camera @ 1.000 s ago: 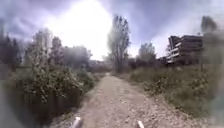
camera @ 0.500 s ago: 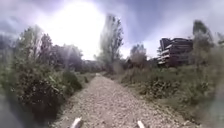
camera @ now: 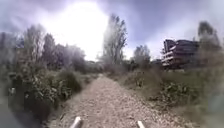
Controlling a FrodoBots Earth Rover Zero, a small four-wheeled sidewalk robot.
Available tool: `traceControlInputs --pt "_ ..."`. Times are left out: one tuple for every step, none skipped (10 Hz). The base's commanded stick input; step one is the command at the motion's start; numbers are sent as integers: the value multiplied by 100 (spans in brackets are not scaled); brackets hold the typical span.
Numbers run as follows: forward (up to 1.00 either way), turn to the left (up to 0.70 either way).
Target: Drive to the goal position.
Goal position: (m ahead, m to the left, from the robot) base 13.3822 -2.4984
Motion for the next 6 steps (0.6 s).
traceControlInputs --pt "70 0" --pt "70 0" --pt "70 0" --pt "70 0" --pt "70 0" --pt "70 0"
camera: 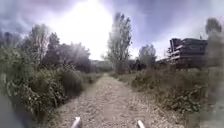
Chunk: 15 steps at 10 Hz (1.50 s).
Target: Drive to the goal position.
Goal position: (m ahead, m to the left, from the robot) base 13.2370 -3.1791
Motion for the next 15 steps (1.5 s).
traceControlInputs --pt "70 0" --pt "70 0" --pt "70 0" --pt "70 0" --pt "70 0" --pt "70 0" --pt "70 0" --pt "70 -3" --pt "70 -28" --pt "70 -35" --pt "70 -35" --pt "70 -34" --pt "70 -15" --pt "70 0" --pt "70 0"
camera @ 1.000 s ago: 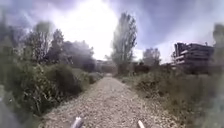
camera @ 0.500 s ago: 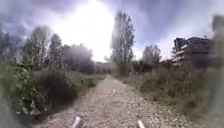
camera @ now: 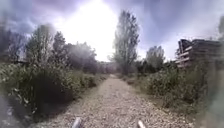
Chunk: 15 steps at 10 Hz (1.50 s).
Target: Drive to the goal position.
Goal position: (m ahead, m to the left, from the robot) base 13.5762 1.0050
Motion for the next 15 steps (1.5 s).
traceControlInputs --pt "70 0" --pt "70 0" --pt "70 0" --pt "70 0" --pt "70 0" --pt "70 0" --pt "70 0" --pt "70 0" --pt "70 0" --pt "70 0" --pt "70 0" --pt "70 0" --pt "70 0" --pt "70 0" --pt "70 0"
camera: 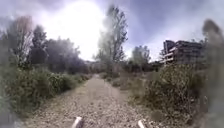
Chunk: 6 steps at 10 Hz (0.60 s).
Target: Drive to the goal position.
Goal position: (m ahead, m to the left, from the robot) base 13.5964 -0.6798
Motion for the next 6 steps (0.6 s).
traceControlInputs --pt "70 0" --pt "70 0" --pt "70 0" --pt "70 0" --pt "70 0" --pt "70 0"
